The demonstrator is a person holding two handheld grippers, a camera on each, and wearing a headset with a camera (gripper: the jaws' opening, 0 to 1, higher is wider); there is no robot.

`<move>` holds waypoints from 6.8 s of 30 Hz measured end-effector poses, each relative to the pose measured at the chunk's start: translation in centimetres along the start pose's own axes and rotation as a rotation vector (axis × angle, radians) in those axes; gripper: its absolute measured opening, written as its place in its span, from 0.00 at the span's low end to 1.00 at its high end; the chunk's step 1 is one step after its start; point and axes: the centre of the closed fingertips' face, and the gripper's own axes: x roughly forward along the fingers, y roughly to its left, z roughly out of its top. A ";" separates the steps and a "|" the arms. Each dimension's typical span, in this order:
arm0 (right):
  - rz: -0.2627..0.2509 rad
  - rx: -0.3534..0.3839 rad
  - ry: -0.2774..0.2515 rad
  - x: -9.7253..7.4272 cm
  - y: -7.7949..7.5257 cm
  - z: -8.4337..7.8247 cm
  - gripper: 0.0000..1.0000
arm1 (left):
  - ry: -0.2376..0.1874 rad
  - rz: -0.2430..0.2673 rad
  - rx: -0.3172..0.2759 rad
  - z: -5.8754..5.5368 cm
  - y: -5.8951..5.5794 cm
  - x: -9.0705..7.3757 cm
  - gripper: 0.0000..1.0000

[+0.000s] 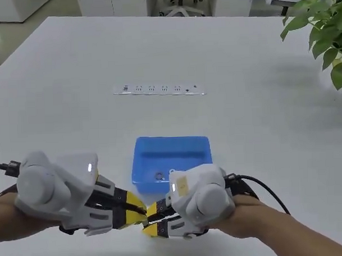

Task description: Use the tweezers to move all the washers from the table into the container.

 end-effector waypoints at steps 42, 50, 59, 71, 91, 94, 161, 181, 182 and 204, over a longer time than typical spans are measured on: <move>-0.022 0.033 -0.017 -3.6 -1.3 2.5 0.10 | -0.145 0.195 -0.259 0.6 1.0 -2.4 0.86; -0.042 0.033 -0.029 -4.9 -2.7 3.4 0.10 | -0.169 0.228 -0.252 1.7 0.9 -2.9 0.99; -0.065 0.017 -0.026 -6.0 -4.5 3.7 0.10 | -0.169 0.241 -0.273 1.5 1.1 -3.2 0.99; -0.090 -0.037 -0.018 -6.7 -7.1 2.4 0.10 | -0.188 0.250 -0.282 2.1 1.6 -3.5 0.99; -0.085 -0.049 0.007 -5.2 -9.8 -0.7 0.10 | -0.203 0.285 -0.256 2.8 4.3 -3.3 0.94; -0.081 -0.041 0.006 -4.8 -10.1 -1.0 0.10 | -0.206 0.287 -0.241 3.1 5.1 -3.2 0.88; -0.071 0.009 0.017 -4.1 -11.3 -3.4 0.16 | -0.103 0.143 -0.025 3.7 11.0 3.0 0.05; -0.131 0.060 0.008 -6.0 -11.4 -2.7 0.24 | -0.111 0.169 -0.023 4.9 11.3 1.5 0.05; -0.136 0.064 0.009 -6.1 -11.4 -2.6 0.25 | -0.113 0.171 -0.023 4.8 11.4 1.3 0.05; -0.246 0.157 0.020 -10.1 -9.0 -2.5 0.46 | -0.106 0.178 -0.019 6.2 9.3 -1.3 0.05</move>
